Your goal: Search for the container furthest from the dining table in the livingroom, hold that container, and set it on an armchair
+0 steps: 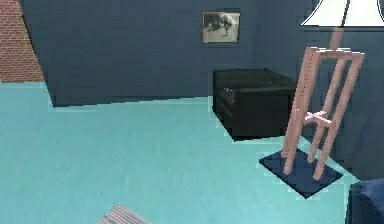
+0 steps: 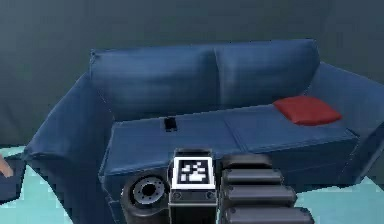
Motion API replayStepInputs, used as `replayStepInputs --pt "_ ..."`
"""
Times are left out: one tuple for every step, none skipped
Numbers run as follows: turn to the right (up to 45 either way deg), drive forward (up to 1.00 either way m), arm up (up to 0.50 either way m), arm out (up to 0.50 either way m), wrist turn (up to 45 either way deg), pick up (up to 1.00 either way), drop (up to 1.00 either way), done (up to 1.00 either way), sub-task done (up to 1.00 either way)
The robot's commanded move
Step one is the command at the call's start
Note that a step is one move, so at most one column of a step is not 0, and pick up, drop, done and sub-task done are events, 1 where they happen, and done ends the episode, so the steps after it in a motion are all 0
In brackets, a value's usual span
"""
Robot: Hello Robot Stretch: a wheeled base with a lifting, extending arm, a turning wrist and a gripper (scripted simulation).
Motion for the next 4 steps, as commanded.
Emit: replayStepInputs --pt "0.0 1.00 0.00 0.00 0.0 0.00 0.00 0.00 0.00" --pt "0.0 1.00 0.00 0.00 0.0 0.00 0.00 0.00 0.00" --pt "0.0 0.55 0.00 0.00 0.0 0.00 0.00 0.00 0.00" --pt "45.0 0.00 0.00 0.00 0.0 0.00 0.00 0.00 0.00"
